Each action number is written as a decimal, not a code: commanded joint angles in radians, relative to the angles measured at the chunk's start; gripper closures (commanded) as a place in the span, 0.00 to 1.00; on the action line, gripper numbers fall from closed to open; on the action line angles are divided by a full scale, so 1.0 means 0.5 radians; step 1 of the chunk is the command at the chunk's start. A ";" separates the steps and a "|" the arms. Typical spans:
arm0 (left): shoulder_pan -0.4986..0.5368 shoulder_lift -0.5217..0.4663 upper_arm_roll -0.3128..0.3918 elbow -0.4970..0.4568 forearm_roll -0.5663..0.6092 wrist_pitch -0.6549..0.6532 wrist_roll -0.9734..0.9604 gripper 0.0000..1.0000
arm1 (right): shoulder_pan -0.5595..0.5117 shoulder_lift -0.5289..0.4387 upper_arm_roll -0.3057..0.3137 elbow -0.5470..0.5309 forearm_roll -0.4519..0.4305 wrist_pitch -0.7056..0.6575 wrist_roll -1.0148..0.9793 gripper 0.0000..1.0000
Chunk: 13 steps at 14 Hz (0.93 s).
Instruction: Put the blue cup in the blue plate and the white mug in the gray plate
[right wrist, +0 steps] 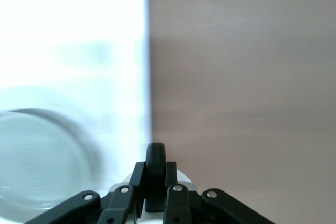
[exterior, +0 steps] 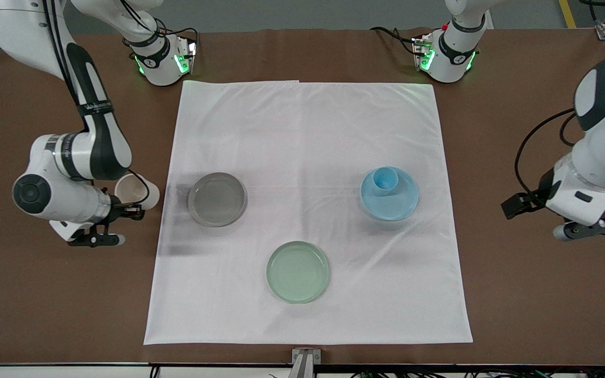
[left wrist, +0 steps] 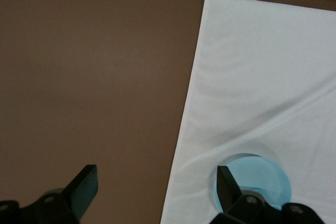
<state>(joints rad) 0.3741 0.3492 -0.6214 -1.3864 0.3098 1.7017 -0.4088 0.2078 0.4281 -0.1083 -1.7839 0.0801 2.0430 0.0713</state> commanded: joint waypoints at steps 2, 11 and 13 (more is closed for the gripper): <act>-0.024 -0.222 0.064 0.039 -0.049 -0.157 0.185 0.00 | 0.256 -0.013 -0.020 -0.022 0.107 -0.003 0.360 0.89; -0.757 -0.824 1.117 -0.442 -0.607 -0.375 0.434 0.00 | 0.465 0.159 -0.020 0.064 0.107 0.147 0.511 0.88; -0.666 -0.839 0.949 -0.448 -0.604 -0.372 0.358 0.00 | 0.483 0.205 -0.020 0.067 0.107 0.212 0.511 0.88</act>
<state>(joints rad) 0.0088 -0.0354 -0.0856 -1.5692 0.0184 1.5008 -0.2023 0.4306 0.5023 -0.1074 -1.7716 0.1171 2.1313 0.3236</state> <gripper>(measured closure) 0.000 0.806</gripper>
